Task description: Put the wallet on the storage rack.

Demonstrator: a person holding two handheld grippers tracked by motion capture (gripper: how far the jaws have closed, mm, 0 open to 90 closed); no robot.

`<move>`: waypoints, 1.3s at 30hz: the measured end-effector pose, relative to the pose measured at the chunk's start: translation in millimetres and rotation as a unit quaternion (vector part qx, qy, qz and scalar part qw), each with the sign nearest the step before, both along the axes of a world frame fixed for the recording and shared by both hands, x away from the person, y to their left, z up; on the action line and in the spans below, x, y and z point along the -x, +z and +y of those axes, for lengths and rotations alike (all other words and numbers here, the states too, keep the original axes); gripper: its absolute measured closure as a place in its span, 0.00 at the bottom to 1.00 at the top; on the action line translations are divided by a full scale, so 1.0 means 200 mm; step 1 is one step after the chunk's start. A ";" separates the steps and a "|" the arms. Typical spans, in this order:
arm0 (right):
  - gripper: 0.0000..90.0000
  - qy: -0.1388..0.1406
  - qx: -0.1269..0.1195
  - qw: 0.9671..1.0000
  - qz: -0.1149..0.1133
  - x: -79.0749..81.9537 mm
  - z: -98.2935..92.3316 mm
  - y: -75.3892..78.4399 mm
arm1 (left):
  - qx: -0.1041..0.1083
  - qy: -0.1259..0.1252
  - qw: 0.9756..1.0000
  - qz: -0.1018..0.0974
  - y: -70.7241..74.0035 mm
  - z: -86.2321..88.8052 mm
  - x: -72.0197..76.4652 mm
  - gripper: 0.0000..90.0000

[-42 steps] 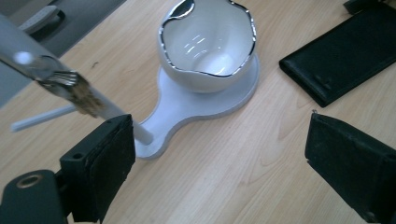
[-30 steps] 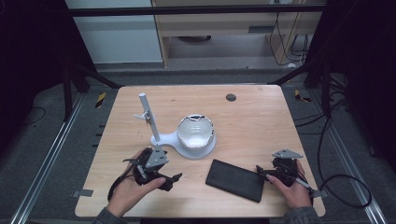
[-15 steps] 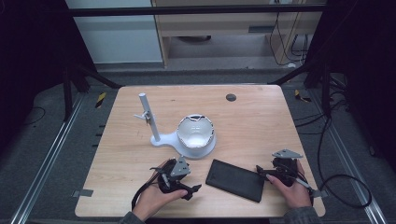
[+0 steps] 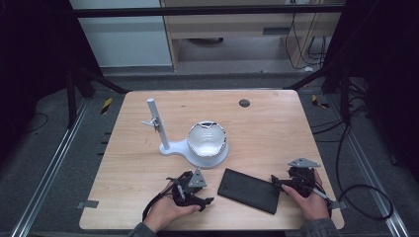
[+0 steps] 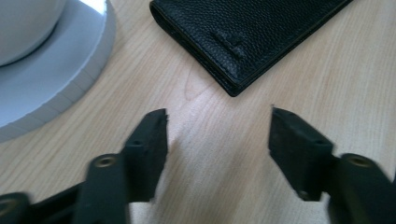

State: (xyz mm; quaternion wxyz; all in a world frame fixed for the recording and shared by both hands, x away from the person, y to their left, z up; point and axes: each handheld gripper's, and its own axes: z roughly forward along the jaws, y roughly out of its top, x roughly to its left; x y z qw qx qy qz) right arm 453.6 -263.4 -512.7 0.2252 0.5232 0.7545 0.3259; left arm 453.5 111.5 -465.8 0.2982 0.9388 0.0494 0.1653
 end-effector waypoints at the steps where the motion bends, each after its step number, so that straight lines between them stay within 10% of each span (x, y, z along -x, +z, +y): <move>1: 0.03 0.000 -0.001 1.000 0.000 0.00 0.00 0.00 | 0.001 -0.002 1.000 0.005 0.00 0.00 -0.01 0.51; 14: 0.03 0.000 0.000 1.000 0.000 0.00 0.00 0.00 | -0.030 -0.013 0.997 0.069 0.00 -0.05 -0.07 0.92; 26: 0.03 0.000 0.000 1.000 0.000 0.00 0.00 0.00 | -0.094 -0.007 0.991 0.091 0.04 -0.20 -0.09 0.97; 39: 0.03 0.001 0.000 1.000 0.000 0.00 0.00 0.00 | -0.097 -0.008 0.991 0.094 0.03 -0.20 -0.10 0.97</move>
